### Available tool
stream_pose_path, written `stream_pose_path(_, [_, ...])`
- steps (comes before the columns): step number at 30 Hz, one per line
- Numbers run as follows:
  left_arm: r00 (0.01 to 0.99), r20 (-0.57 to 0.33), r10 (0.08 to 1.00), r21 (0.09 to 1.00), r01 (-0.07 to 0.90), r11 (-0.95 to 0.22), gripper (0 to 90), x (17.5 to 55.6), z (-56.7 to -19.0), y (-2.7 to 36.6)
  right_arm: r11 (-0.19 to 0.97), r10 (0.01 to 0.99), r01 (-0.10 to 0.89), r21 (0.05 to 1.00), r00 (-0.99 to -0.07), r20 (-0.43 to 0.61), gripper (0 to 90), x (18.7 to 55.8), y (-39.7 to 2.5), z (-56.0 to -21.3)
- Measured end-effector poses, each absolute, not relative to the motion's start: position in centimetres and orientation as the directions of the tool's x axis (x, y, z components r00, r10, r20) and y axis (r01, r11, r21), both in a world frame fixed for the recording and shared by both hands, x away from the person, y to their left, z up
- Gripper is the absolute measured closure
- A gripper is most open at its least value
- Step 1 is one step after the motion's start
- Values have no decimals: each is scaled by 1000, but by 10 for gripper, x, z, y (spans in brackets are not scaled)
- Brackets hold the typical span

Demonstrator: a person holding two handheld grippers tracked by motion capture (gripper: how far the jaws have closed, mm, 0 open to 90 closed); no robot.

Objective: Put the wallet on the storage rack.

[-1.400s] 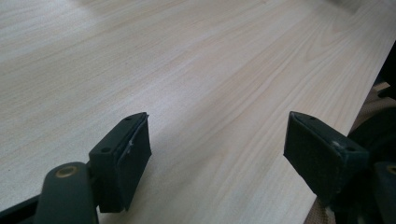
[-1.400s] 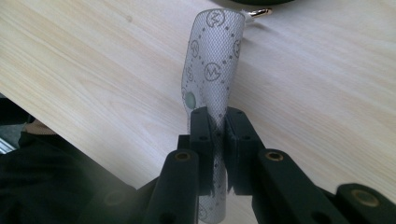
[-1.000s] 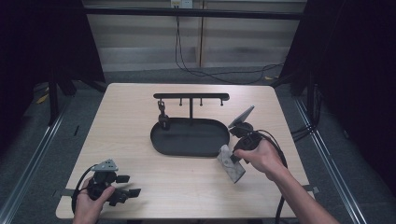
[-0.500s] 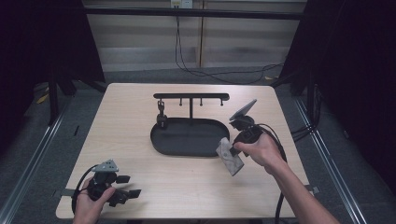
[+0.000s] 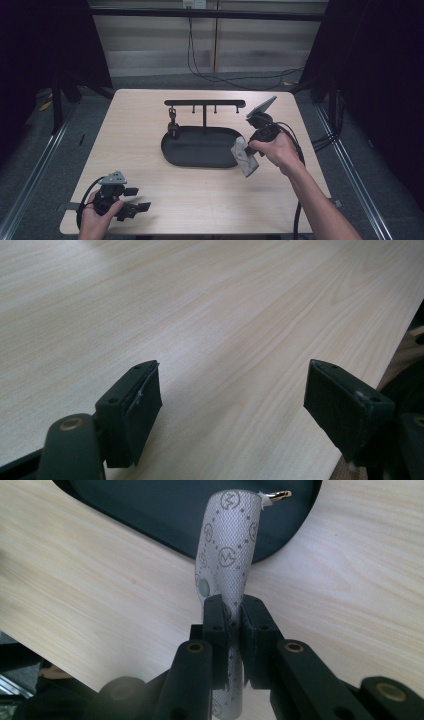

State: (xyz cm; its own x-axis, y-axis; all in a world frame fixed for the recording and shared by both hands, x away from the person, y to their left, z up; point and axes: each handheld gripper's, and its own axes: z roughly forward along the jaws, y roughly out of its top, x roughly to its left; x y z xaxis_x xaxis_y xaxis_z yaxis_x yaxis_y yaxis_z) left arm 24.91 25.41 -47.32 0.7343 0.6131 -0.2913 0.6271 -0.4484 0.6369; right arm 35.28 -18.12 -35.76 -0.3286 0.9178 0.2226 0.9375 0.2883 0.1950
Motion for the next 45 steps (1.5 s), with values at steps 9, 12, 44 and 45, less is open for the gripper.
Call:
stream_pose_path(9, [731,-304,611,634,634,-442,222,249,-473,254,271,923,939,212,-316,218,826,364,-177,-352])
stream_pose_path(12, [729,-306,612,639,634,-435,220,249,-473,254,272,928,931,245,-321,188,826,368,-173,-352])
stream_pose_path(44, [729,-317,606,638,637,-433,210,248,-473,254,106,907,943,316,-222,357,827,396,-176,-392])
stream_pose_path(45, [727,-321,608,635,641,-431,210,248,-473,254,94,906,943,318,-214,365,827,397,-176,-395])
